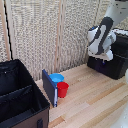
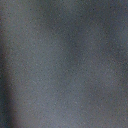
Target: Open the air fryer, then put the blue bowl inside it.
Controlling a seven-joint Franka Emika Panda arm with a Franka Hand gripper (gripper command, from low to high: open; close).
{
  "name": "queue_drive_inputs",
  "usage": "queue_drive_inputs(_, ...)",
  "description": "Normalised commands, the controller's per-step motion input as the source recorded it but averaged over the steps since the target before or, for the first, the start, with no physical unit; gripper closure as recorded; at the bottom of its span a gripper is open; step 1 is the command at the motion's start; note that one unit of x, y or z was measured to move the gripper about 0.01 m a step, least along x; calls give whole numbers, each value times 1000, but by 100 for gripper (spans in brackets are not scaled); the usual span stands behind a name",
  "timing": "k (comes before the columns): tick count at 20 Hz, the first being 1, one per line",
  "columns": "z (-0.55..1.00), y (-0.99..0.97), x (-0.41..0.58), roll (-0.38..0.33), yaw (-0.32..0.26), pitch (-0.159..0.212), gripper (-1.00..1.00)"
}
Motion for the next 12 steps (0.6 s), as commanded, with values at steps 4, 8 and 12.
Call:
queue_drive_inputs(4, 541, 531, -434, 200, -51, -23, 100)
queue_drive_inputs(8, 660, 780, -589, 94, 0, -94, 100)
queue_drive_inputs(12, 633, 790, -461, 139, 0, -74, 100)
